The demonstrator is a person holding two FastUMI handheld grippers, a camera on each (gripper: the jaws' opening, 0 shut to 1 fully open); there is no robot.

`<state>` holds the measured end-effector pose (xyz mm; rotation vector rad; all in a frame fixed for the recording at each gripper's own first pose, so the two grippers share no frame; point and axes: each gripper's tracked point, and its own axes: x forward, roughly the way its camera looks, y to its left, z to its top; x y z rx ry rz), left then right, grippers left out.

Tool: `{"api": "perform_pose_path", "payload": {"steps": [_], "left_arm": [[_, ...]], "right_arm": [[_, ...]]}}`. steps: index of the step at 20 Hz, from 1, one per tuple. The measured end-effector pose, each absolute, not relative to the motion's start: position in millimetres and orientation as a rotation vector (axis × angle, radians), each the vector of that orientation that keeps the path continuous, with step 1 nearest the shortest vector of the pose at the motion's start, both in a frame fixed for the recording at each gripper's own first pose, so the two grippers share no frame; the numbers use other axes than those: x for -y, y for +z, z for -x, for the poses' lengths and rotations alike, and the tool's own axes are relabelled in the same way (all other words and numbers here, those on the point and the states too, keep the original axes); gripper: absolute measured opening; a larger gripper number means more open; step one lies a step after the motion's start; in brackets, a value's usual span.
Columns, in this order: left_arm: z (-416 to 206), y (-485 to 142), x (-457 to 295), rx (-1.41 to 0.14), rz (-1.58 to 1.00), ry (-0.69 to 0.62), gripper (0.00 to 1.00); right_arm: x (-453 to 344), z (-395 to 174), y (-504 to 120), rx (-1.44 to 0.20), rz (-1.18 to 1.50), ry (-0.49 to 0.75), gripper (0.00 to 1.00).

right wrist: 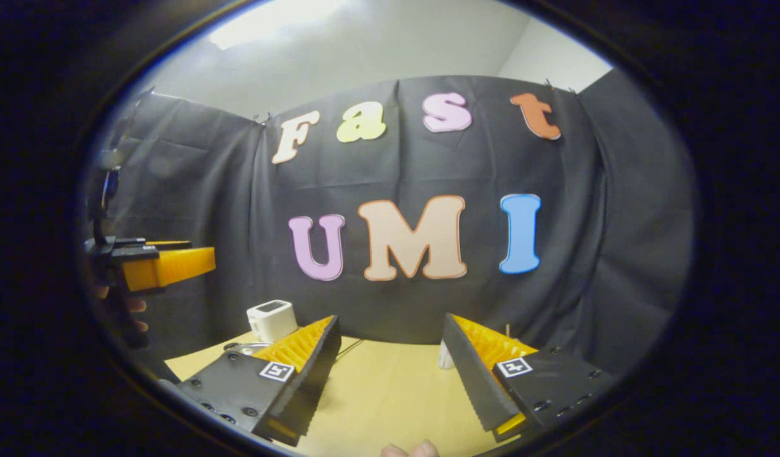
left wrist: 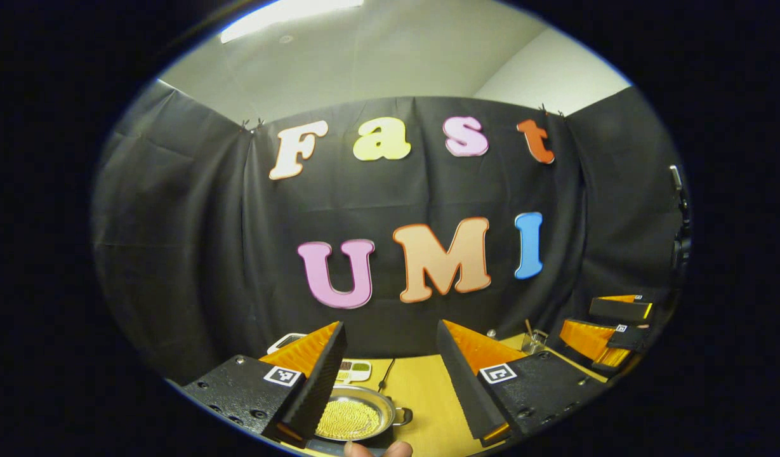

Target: First push the handle of the pot to place it horizontally, then grasp the pot with both hands and set it on the induction cooktop.

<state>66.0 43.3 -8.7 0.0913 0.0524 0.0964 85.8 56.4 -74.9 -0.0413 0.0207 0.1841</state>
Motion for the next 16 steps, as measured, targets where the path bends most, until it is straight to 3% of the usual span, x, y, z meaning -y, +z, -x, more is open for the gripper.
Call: {"api": "perform_pose_path", "payload": {"steps": [1, 2, 16], "left_arm": [[-62, -4, -45, -0.038, -0.103, 0.105, 0.87], [-57, -1, -46, -0.024, -0.115, 0.108, 0.87], [-44, 1, -71, -0.004, -0.105, 0.059, 0.87]], "right_arm": [[-54, -84, -71, -0.016, 0.063, 0.177, 0.99], [-55, -81, -69, -0.021, 0.069, 0.174, 0.92], [-81, -76, -43, -0.006, 0.081, 0.123, 0.94]]}}
